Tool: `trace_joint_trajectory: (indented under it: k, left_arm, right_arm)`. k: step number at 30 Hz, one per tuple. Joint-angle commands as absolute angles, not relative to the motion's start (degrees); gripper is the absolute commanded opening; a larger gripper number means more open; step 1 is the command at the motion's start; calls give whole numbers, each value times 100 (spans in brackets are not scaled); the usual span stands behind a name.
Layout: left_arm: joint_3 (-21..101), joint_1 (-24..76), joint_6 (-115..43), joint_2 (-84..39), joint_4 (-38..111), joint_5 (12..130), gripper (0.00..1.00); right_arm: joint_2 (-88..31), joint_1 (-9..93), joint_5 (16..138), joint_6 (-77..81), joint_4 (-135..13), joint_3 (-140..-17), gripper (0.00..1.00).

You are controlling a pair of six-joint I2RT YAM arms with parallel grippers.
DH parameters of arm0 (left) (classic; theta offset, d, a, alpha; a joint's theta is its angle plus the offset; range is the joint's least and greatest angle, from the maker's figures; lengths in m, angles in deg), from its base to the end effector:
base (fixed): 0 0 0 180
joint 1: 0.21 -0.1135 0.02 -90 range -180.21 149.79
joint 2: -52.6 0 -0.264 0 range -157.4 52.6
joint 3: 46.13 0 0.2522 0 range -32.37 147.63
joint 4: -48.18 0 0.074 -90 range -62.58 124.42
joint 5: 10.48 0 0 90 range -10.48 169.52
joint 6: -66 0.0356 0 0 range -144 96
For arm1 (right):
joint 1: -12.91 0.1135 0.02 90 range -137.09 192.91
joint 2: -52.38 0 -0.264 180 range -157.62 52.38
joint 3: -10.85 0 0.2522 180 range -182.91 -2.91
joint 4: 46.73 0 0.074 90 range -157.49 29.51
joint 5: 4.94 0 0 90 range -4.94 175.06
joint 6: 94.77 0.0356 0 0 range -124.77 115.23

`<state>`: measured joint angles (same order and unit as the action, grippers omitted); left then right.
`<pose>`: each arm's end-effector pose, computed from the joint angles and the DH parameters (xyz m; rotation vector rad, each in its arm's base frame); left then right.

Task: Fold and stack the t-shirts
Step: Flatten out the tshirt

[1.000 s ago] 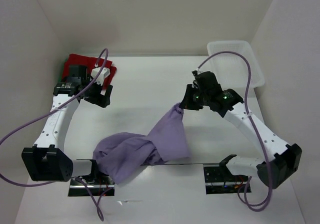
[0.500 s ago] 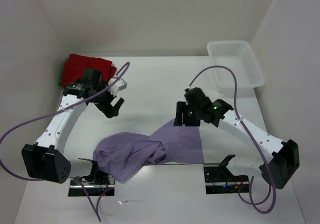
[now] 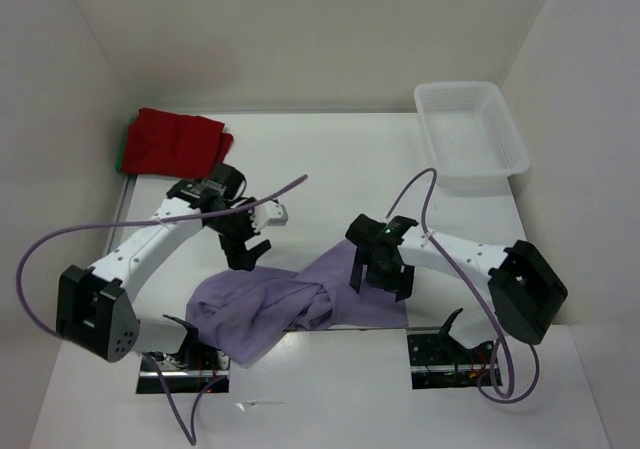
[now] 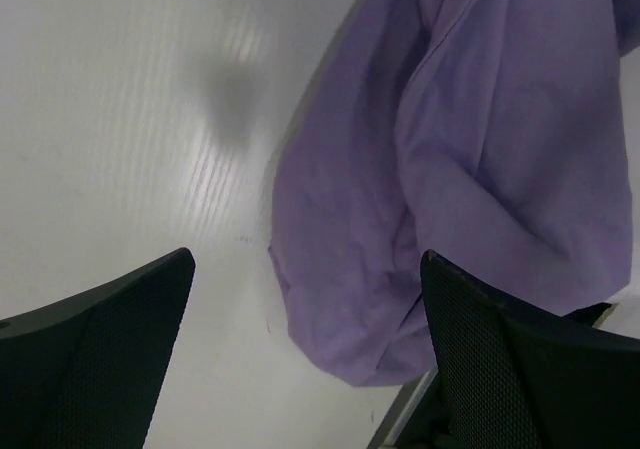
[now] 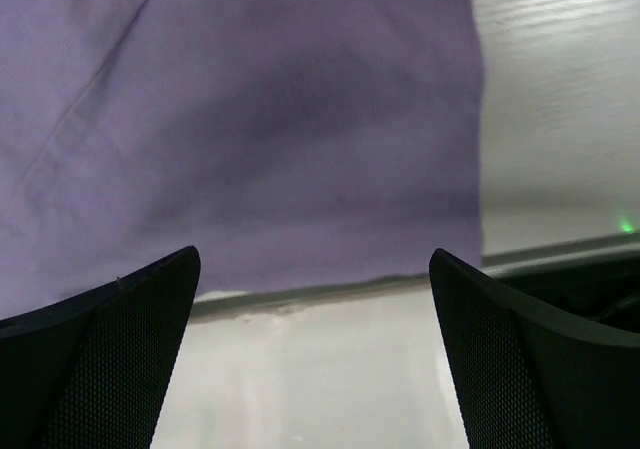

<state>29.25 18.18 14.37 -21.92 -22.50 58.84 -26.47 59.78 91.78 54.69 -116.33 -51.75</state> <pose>0.2226 -0.0872 0.2710 1.3639 2.3398 -0.4028 0.1528 0.1570 0.1929 0.3358 2.9855 -0.0186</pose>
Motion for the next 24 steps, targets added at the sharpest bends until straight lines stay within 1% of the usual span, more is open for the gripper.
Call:
trace_joint_trajectory:
  k: [1, 3, 6, 8, 10, 11, 12, 13, 14, 15, 16, 17, 18, 19, 23, 24]
  left_arm:
    - [2933, 2542, 1486, -2798, -1806, 5637, 100]
    - [2828, 2851, 1485, -3212, -1682, 5720, 100]
    - [2573, 3449, 1485, -3520, -1393, 5720, 100]
    - [2345, 3800, 1285, -3739, -1129, 6209, 100]
    - [2291, 3802, 1108, -3941, -690, 6571, 100]
    - [2230, 3802, 1107, -4142, -610, 6694, 98]
    - [2230, 3802, 1046, -4231, -557, 6756, 94]
    - [2230, 3802, 993, -4302, -496, 6757, 88]
    - [2282, 3732, 993, -4416, -495, 6670, 78]
    - [2282, 3679, 862, -4469, -426, 6669, 49]
    - [2335, 3679, 861, -4522, -425, 6669, 37]
    - [2422, 3618, 800, -4636, -373, 6782, 27]
    - [2493, 3513, 799, -4689, -285, 7114, 14]
    - [2572, 3451, 695, -4689, -206, 7300, 0]
    - [3186, 3047, 545, -4673, 242, 7951, 0]
    - [3536, 2977, 492, -4611, 321, 8083, 0]
  right_arm:
    - [-3067, 6029, 8844, 5614, -11061, -4881, 100]
    - [-3313, 6107, 8630, 5745, -10533, -4651, 100]
    - [-3454, 6318, 8690, 6105, -10382, -4466, 100]
    - [-3516, 6389, 8805, 6220, -10330, -4413, 100]
    - [-3516, 6389, 8858, 6272, -10198, -4351, 100]
    - [-3516, 6389, 8858, 6273, -10137, -4290, 99]
    - [-3516, 6389, 8858, 6273, -10136, -4290, 96]
    - [-3568, 6389, 8936, 6221, -10136, -4394, 91]
    - [-3569, 6389, 9085, 6220, -10136, -4482, 73]
    - [-3569, 6389, 9191, 6081, -10206, -4588, 61]
    - [-3621, 6389, 9296, 6001, -10355, -4841, 48]
    - [-3708, 6389, 9541, 5931, -10443, -4983, 21]
    - [-3770, 6293, 9648, 5852, -10540, -5123, 9]
    - [-3893, 6223, 9753, 5660, -10654, -5368, 1]
    - [-4026, 5652, 10043, 5149, -10594, -5739, 0]
    - [-4026, 5346, 10096, 5035, -10506, -5740, 0]
